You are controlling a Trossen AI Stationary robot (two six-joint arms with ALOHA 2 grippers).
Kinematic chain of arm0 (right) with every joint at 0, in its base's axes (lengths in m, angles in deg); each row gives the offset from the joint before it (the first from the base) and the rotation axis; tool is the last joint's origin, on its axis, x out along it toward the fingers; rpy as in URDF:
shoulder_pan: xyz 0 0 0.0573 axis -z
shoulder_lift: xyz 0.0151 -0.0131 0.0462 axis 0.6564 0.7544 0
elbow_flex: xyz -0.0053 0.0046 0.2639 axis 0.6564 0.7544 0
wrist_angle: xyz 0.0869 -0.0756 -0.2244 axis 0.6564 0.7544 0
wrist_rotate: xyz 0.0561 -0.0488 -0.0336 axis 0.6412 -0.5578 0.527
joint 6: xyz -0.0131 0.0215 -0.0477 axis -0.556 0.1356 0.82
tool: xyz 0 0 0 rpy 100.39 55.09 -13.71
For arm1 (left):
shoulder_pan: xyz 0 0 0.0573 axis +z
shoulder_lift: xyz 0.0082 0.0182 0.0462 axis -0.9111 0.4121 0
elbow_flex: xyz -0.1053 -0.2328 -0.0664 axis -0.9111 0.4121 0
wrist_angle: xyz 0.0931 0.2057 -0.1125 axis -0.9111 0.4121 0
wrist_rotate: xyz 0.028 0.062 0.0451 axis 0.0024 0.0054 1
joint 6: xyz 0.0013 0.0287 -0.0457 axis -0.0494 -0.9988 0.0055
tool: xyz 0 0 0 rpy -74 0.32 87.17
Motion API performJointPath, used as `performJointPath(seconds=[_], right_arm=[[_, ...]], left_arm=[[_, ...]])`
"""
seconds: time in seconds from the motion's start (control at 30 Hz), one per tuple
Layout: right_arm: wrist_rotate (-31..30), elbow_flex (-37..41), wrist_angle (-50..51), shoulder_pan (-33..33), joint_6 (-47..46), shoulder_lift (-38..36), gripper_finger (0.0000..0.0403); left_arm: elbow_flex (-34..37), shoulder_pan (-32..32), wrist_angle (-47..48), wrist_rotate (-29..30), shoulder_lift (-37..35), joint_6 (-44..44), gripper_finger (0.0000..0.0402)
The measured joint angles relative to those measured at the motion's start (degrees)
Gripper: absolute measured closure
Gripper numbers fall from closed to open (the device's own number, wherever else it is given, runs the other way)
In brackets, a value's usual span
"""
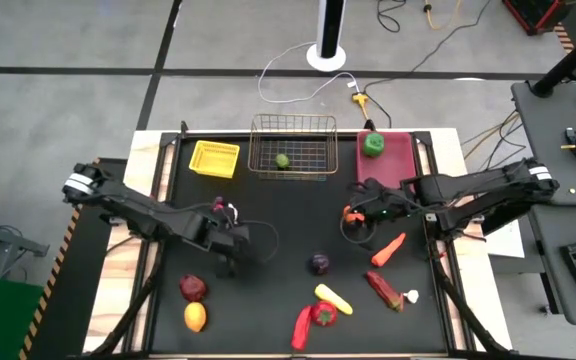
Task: Sort produce into baskets
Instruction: Put the small red chili pepper into the yellow bin
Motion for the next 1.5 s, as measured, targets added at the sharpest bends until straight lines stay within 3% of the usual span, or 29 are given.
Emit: performJointPath(seconds=[0.23, 0.67, 0.87, 1.3, 1.5], right_arm=[[0.0, 0.2, 0.2, 0.0, 0.0, 0.0, 0.0202], [-1.4, 0.2, 0.1, 0.0, 0.8, 0.0, 0.0202], [-1.5, 0.2, 0.1, 0.0, 1.0, 0.0, 0.0202], [-1.5, 0.2, 0.0, 0.0, 1.7, 0.0, 0.0202], [-1.5, 0.2, 0.0, 0.0, 1.9, 0.0, 0.0202]], left_arm=[[1.2, 0.0, -0.6, 1.3, 3.2, -1.9, 0.0171], [11.1, 2.0, -13.1, 2.8, 4.0, -0.8, 0.0182], [11.2, 2.0, -13.5, 2.5, 4.4, -0.8, 0.023], [11.3, 2.0, -13.0, 2.5, 4.6, -0.8, 0.0383], [9.1, 2.0, -12.2, 1.6, 4.4, -1.7, 0.0395]])
